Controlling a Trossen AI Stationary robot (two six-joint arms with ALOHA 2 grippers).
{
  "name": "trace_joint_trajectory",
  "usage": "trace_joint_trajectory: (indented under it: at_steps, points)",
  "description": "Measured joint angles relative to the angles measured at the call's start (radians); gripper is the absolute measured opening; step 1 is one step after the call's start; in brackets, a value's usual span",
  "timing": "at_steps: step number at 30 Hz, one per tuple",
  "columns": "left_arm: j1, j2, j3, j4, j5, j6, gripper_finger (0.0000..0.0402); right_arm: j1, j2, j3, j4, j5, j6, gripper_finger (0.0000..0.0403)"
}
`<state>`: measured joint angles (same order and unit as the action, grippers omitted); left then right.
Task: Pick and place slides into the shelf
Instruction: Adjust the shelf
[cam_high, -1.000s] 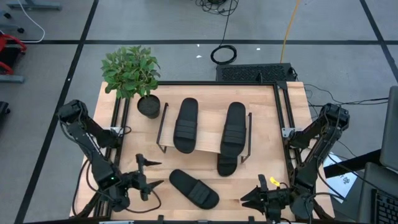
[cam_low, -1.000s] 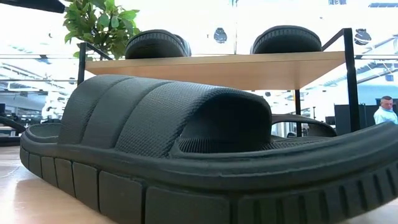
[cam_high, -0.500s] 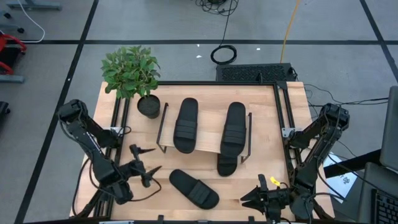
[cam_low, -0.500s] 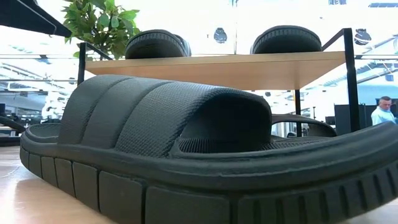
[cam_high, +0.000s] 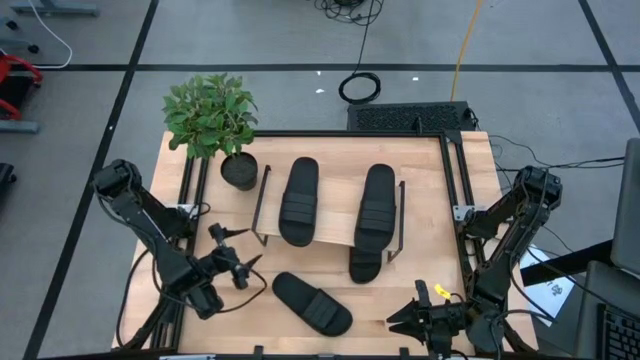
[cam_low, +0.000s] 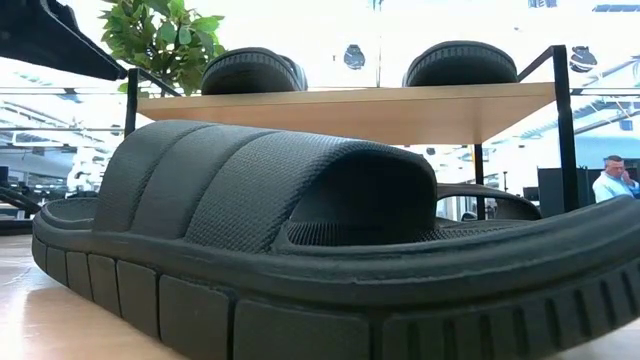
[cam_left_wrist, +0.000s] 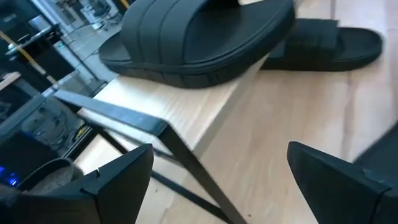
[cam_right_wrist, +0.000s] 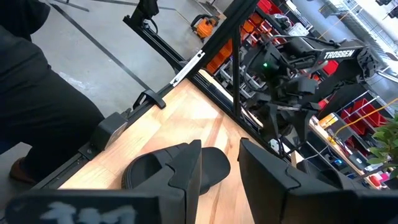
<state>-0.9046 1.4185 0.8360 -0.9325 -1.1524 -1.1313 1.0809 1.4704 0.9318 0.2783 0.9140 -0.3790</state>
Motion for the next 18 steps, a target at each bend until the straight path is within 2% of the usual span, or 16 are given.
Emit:
trace_joint_trajectory:
  at_steps: [8,11,14,18]
  points:
    - [0.065,0.000,0.000,0.001,0.004,0.034,0.0376,0.000,0.000,0.000,0.000,0.000,-0.001,0.0100]
    - [0.088,0.000,0.000,0.022,0.040,0.082,0.0376,0.000,0.000,0.000,0.000,0.000,-0.001,0.0100]
    - [0.100,0.000,0.000,0.110,0.067,0.200,0.0376,0.000,0.000,0.000,0.000,0.000,-0.001,0.0100]
    - [0.100,0.000,-0.001,0.304,0.124,0.443,0.0376,-0.001,0.000,0.000,0.000,0.000,-0.003,0.0100]
